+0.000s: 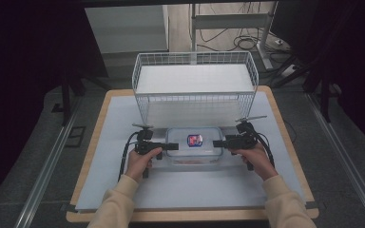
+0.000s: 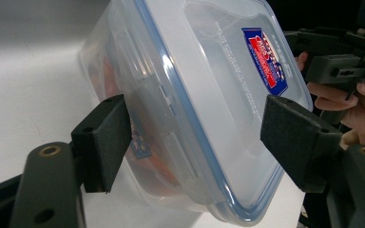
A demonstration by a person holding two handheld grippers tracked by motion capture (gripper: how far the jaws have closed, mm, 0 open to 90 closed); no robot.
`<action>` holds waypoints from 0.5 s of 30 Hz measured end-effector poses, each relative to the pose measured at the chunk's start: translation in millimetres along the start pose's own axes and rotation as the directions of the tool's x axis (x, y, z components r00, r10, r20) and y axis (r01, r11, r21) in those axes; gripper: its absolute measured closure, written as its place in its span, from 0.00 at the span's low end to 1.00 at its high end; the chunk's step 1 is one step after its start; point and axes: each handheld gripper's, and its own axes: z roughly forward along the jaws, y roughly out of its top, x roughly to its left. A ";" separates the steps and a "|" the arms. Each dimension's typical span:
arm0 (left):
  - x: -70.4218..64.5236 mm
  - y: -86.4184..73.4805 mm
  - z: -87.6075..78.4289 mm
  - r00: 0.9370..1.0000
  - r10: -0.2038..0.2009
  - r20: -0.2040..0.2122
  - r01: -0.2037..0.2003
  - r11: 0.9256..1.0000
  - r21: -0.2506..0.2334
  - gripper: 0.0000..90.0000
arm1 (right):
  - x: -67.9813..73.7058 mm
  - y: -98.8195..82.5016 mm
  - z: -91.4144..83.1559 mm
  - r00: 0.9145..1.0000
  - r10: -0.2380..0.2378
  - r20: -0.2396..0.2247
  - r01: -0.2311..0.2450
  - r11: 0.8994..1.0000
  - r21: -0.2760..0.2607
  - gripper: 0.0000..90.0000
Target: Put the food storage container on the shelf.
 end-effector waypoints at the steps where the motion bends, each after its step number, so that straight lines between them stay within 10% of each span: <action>1: 0.2 0.0 0.1 1.000 -0.001 0.001 0.001 1.000 0.000 0.30 | -0.6 0.1 1.4 1.000 0.005 -0.007 -0.005 1.000 0.004 0.14; 15: -2.4 -2.4 -2.1 1.000 0.007 -0.011 -0.007 1.000 -0.024 0.33 | -10.8 -3.5 6.0 0.985 0.127 -0.121 -0.123 0.991 0.045 0.33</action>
